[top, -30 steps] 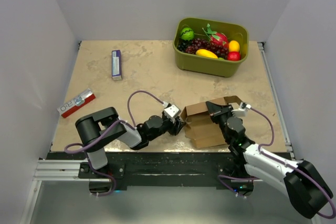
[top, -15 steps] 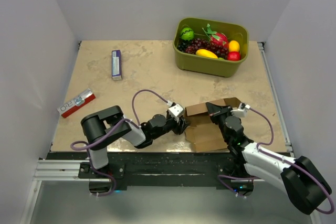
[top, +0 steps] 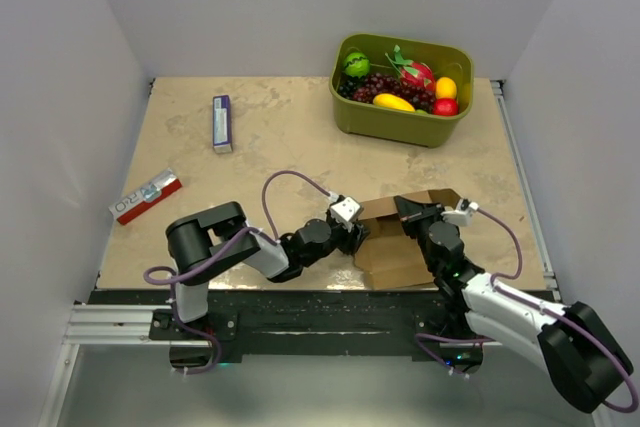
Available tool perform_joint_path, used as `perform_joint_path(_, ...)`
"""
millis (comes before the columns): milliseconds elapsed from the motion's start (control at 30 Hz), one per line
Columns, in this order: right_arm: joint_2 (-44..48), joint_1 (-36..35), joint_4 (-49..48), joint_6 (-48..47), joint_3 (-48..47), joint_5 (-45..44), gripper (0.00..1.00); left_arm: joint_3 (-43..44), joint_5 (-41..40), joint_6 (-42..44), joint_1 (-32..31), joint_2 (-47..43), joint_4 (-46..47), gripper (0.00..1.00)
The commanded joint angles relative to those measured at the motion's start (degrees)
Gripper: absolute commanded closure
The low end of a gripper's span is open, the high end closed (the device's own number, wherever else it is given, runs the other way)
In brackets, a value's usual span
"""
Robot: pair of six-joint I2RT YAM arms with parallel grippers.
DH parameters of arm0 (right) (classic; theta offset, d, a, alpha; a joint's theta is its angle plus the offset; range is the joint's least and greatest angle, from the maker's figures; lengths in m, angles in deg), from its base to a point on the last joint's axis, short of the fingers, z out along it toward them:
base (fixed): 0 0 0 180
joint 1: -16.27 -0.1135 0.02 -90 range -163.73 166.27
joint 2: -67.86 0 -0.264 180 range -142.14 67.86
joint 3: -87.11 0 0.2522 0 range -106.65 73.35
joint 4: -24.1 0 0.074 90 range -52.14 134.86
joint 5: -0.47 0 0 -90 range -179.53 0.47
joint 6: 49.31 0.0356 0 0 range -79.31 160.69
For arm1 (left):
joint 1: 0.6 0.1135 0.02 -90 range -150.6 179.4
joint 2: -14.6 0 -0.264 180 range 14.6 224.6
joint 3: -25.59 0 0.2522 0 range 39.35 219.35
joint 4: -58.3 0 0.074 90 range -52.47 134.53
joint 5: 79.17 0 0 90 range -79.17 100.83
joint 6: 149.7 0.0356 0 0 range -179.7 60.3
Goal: Fold the paper box
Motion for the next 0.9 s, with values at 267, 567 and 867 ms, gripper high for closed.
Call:
perform_joint_path(267,0.8,-0.3,15.3,5.0,-0.5,0.2,1.00,4.6,-8.9,3.5,-1.5,2.8,-6.5,0.48)
perform_joint_path(567,1.2,-0.2,17.2,6.1,-0.3,0.5,1.00,4.9,-13.1,2.1,-1.5,2.4,-6.9,0.57)
perform_joint_path(867,3.8,-0.2,23.5,6.2,-1.8,-0.6,1.00,4.3,-14.5,2.8,-1.5,2.0,-5.6,0.76)
